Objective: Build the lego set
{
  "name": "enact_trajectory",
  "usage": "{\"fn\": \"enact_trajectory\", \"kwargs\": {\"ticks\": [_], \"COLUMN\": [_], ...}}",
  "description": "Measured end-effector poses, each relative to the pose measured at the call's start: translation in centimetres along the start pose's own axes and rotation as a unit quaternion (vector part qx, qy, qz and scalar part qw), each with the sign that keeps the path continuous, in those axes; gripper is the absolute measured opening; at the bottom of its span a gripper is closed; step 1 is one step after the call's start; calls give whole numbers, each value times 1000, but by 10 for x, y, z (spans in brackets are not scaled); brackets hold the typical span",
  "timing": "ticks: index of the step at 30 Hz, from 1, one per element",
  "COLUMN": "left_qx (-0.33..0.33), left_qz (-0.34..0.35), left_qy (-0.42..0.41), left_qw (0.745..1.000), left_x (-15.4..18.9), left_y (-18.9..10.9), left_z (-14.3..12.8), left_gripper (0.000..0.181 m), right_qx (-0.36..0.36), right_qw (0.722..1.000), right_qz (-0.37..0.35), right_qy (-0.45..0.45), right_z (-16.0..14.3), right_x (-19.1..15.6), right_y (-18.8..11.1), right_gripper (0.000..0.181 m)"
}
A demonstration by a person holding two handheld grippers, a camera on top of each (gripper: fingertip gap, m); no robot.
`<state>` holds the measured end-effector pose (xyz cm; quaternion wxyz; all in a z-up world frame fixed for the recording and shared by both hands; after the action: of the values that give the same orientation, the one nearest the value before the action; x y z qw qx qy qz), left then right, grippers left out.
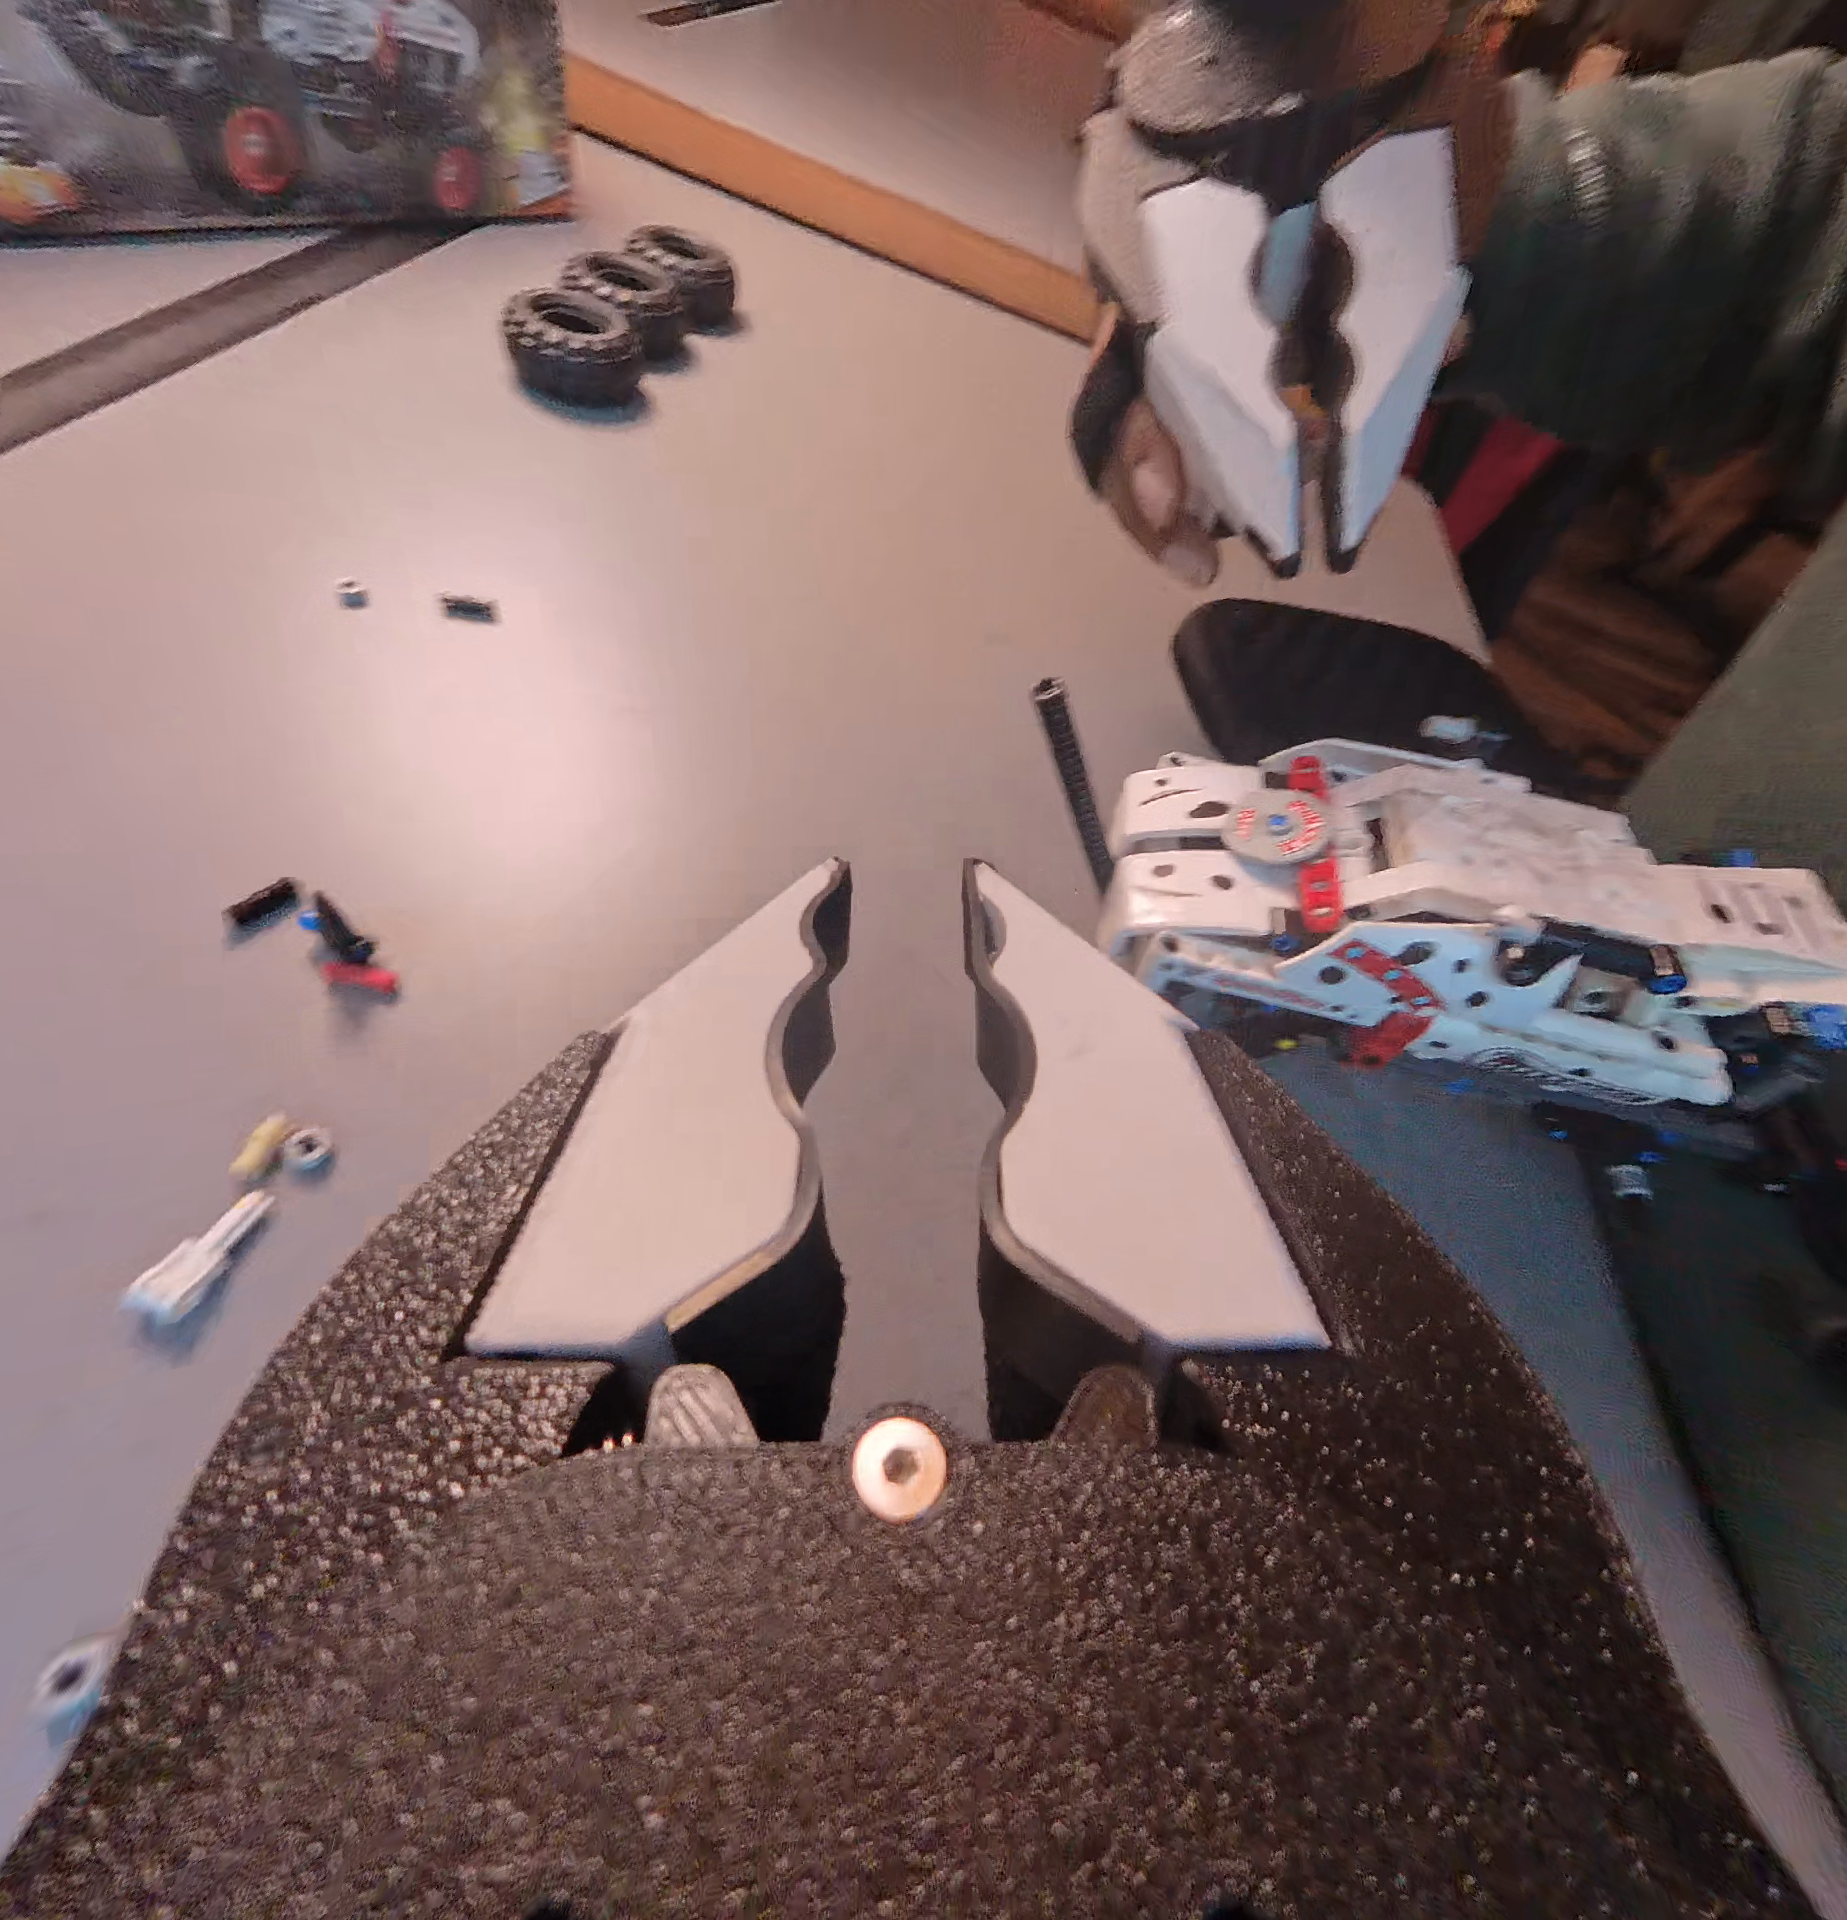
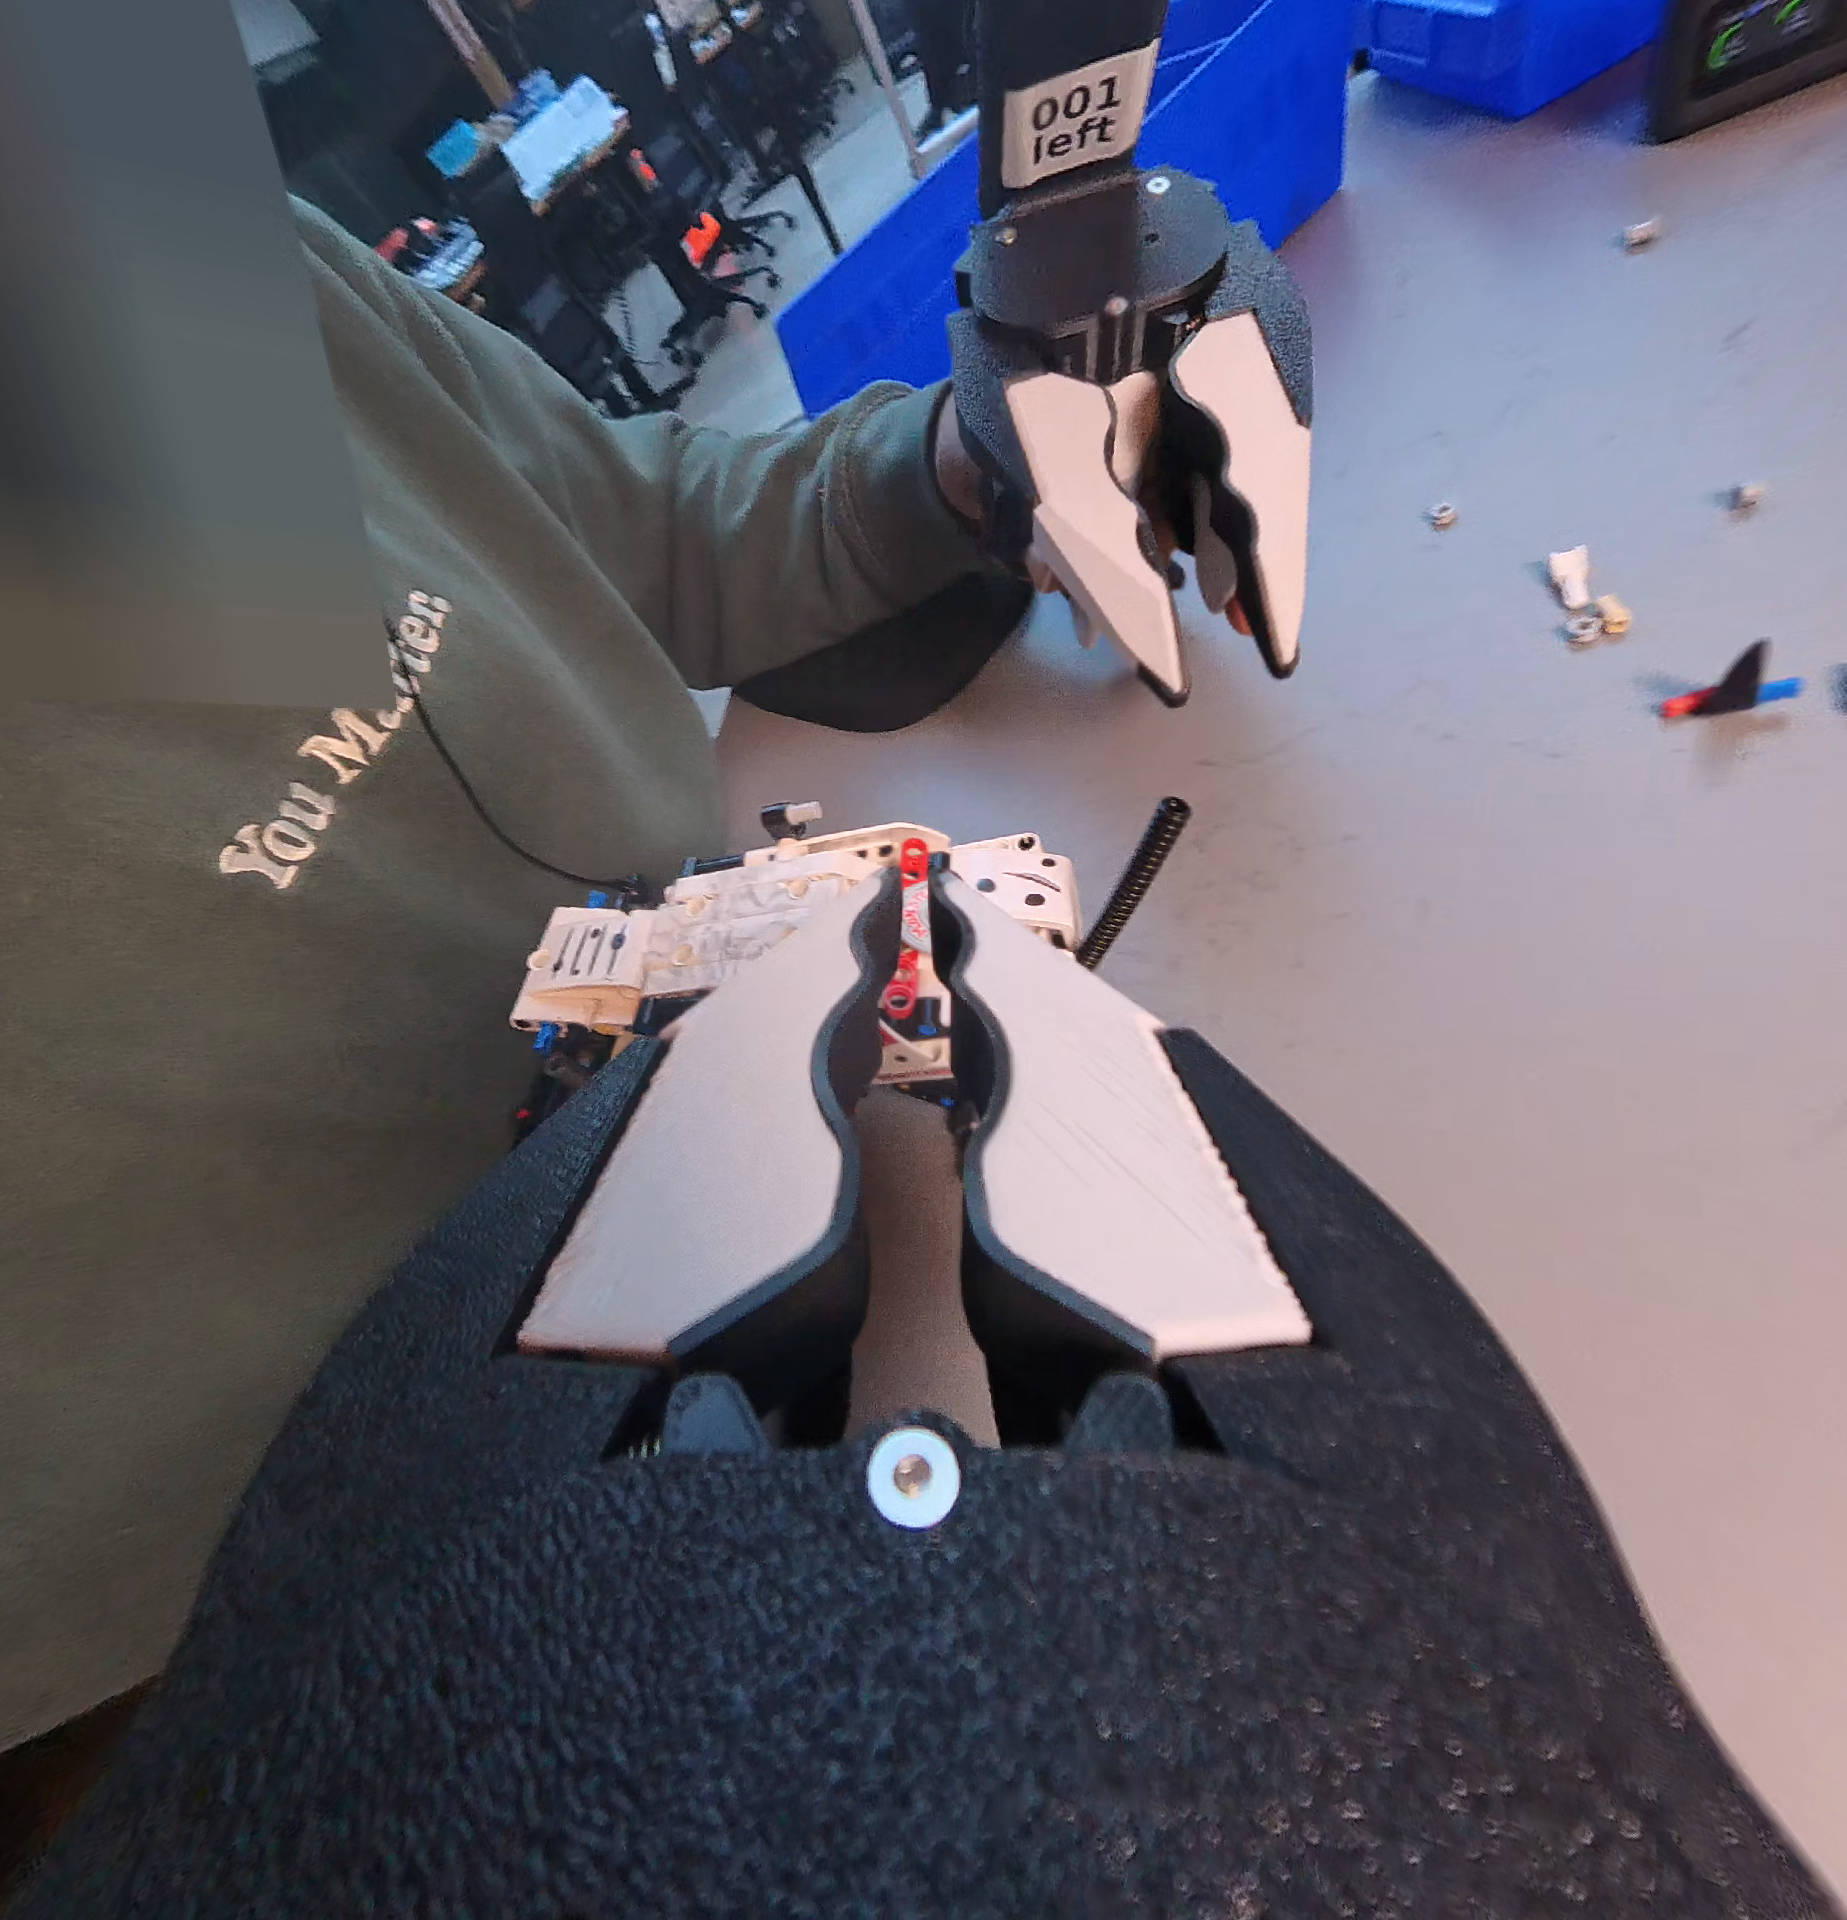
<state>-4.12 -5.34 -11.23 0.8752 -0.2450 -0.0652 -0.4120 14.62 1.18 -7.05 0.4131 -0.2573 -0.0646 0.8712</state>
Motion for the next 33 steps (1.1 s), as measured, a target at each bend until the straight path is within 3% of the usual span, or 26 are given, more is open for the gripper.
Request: {"fn": "enact_trajectory", "kwargs": {"ticks": [4, 8, 13, 19, 22, 27, 33], "left_qx": [-41, -53, -44, -53, -61, -63, -66], "left_qz": [94, 99, 7, -106, -78, -40, 46], "left_qy": [19, 13, 33, 48, 71, 93, 149], "left_qw": [995, 994, 998, 992, 993, 993, 986], "left_x": [-19, -19, 12, 66, 76, 82, 89], "left_y": [-7, -5, -6, -5, 4, 13, 40], "left_z": [-12, -17, -19, -29, -33, -25, -11], "left_gripper": [25, 29, 39, 49, 47, 25, 23], "right_qx": [-27, -59, -113, -147, -134, -151, -182], "right_qw": [998, 995, 981, 940, 920, 895, 877], "right_qz": [-41, -40, -85, -192, -232, -241, -253], "right_qy": [-46, -76, -136, -242, -284, -343, -367], "right_z": [-4, -16, -39, -57, -54, -58, -63], "right_x": [-16, -38, -55, -64, -64, -77, -88], "right_y": [1, 5, 7, 26, 31, 34, 27], "right_gripper": [17, 31, 41, 53, 54, 45, 38]}}
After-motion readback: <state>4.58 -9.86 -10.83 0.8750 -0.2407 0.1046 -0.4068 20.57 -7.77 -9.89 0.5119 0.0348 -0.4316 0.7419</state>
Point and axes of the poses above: each gripper's, where its closed fingertips meet, y out along the fingers, z out of its top, x = y × z across the jaws, the point moved 7 cm from there along -y, back along the fingers, and after that the axes turned 4 degrees about -y, right-handed, at the moved point
